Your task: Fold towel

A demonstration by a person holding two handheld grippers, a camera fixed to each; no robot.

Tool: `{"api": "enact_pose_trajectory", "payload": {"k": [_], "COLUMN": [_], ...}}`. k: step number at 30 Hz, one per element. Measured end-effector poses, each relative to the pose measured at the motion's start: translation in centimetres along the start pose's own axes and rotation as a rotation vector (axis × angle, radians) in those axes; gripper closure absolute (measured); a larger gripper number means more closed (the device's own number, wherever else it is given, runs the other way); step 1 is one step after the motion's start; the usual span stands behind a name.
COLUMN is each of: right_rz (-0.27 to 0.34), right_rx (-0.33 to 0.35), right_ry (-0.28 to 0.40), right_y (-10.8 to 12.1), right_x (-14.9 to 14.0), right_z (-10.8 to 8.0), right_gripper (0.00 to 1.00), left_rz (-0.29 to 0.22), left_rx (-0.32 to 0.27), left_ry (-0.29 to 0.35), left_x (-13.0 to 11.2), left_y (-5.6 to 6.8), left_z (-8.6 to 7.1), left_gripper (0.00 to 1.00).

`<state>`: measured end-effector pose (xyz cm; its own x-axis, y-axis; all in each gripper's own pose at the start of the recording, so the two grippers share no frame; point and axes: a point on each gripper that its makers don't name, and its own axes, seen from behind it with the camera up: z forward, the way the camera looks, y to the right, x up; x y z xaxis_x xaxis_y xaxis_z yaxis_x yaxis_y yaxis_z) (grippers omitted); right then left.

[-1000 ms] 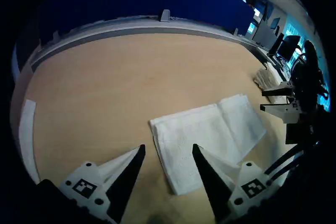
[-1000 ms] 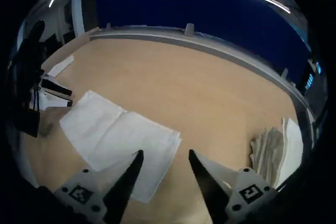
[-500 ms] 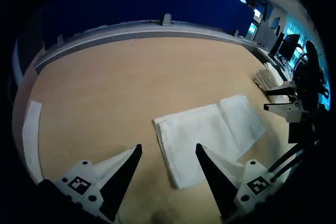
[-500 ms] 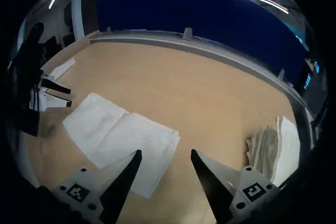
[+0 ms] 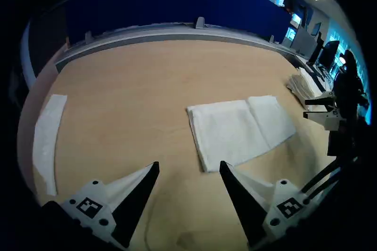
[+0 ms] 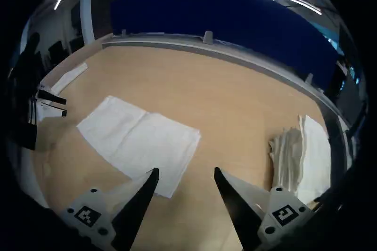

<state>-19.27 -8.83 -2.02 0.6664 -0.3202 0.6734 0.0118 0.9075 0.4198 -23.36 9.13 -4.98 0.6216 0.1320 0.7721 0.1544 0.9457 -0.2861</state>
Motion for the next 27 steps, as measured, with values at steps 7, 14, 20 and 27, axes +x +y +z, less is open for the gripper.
{"api": "enact_pose_trajectory", "payload": {"k": [7, 14, 20, 27], "right_rz": [-0.02, -0.113, -0.196, -0.211], "right_rx": [0.029, 0.112, 0.179, 0.219], "right_ry": [-0.004, -0.047, -0.099, -0.13], "right_y": [-0.6, -2.6, -4.2, -4.4], "right_x": [-0.4, -2.1, -4.3, -5.7], "right_z": [-0.5, -0.2, 0.2, 1.0], "right_gripper": [0.1, 0.09, 0.1, 0.24], "left_rz": [-0.026, -0.09, -0.163, -0.228], "left_rx": [0.036, 0.093, 0.164, 0.201], "left_ry": [0.003, 0.011, 0.004, -0.011], "left_x": [-1.6, -4.3, -7.7, -10.9], "left_y": [-0.6, -1.6, -2.7, -2.8], "left_z": [-2.4, -6.4, -9.9, -11.6], "left_gripper": [0.05, 0.05, 0.05, 0.05]}}
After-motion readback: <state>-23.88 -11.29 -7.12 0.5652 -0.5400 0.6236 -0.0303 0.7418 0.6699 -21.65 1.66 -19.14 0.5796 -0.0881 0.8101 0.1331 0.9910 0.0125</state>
